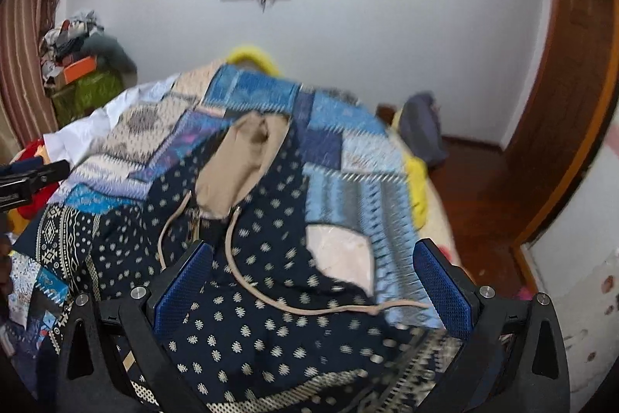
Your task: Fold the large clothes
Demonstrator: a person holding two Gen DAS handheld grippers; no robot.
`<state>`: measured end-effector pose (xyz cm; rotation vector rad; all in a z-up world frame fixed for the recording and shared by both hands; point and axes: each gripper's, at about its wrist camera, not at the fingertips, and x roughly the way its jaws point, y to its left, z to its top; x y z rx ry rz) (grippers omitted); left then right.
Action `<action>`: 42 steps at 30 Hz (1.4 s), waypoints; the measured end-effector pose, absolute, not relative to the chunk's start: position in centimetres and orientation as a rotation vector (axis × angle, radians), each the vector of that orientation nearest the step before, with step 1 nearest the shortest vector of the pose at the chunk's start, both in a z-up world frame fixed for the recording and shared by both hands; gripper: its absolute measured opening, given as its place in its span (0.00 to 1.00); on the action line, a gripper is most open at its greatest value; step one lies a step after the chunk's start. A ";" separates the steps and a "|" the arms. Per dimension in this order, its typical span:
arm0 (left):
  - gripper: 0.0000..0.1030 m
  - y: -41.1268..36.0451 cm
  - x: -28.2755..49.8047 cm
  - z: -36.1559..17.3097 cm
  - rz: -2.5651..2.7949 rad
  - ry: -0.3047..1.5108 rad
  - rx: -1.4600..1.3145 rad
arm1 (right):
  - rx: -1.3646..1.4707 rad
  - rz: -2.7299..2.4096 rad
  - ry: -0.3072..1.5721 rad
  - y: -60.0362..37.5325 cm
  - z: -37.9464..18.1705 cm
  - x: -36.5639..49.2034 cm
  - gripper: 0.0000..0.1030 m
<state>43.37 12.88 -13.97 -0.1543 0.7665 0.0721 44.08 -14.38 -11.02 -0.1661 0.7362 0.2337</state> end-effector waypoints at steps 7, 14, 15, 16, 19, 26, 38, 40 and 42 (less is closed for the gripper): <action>1.00 14.4 45.6 -20.9 0.112 0.936 -0.073 | -0.124 0.353 0.909 -11.3 -17.2 48.3 1.00; 1.00 22.4 38.9 -23.0 0.273 0.959 -0.190 | -0.153 0.430 1.087 -7.6 -22.9 50.5 1.00; 1.00 24.0 37.5 -23.1 0.304 0.957 -0.224 | -0.177 0.433 1.108 -7.0 -23.7 50.5 1.00; 1.00 24.9 36.7 -23.2 0.318 0.956 -0.247 | -0.194 0.434 1.130 -6.5 -24.5 50.6 1.00; 1.00 28.5 33.4 -23.7 0.339 0.963 -0.392 | -0.235 0.416 1.193 -5.6 -26.8 50.9 1.00; 0.98 32.5 29.9 -25.4 0.311 0.908 -0.717 | -0.302 0.403 1.173 -4.7 -27.5 50.4 1.00; 0.27 35.4 34.3 -24.8 0.615 0.916 -0.526 | -0.253 0.409 1.204 -5.7 -26.5 49.5 1.00; 0.09 34.8 34.9 -23.8 0.638 0.920 -0.449 | -0.226 0.425 1.208 -6.1 -25.9 49.0 1.00; 0.06 34.0 35.3 -22.5 0.614 0.904 -0.406 | -0.200 0.438 1.207 -6.5 -25.2 48.6 1.00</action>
